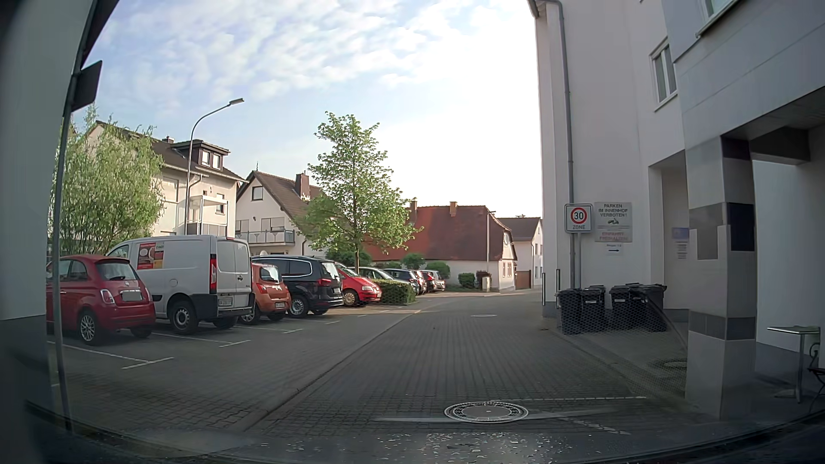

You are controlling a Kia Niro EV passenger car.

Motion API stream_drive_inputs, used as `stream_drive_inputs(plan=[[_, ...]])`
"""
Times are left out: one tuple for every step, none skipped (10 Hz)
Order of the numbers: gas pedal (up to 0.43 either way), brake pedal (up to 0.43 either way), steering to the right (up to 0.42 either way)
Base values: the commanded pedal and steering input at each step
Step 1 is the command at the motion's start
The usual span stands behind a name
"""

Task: Follow the waypoints while adhering to traffic rules and regulations

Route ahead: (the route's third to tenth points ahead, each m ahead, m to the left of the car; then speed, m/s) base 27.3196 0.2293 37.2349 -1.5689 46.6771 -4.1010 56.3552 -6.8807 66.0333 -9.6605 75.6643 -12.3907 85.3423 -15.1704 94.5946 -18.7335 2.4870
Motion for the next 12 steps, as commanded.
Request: stream_drive_inputs(plan=[[0.000,0.000,-0.009],[0.000,0.000,-0.009],[0.000,0.000,-0.009],[0.000,0.000,-0.009],[0.000,0.000,-0.009],[0.000,0.000,-0.010],[0.000,0.000,-0.009],[0.000,0.000,-0.009],[0.000,0.000,-0.009],[0.000,0.000,-0.009],[0.000,0.000,-0.009],[0.000,0.000,-0.009]])
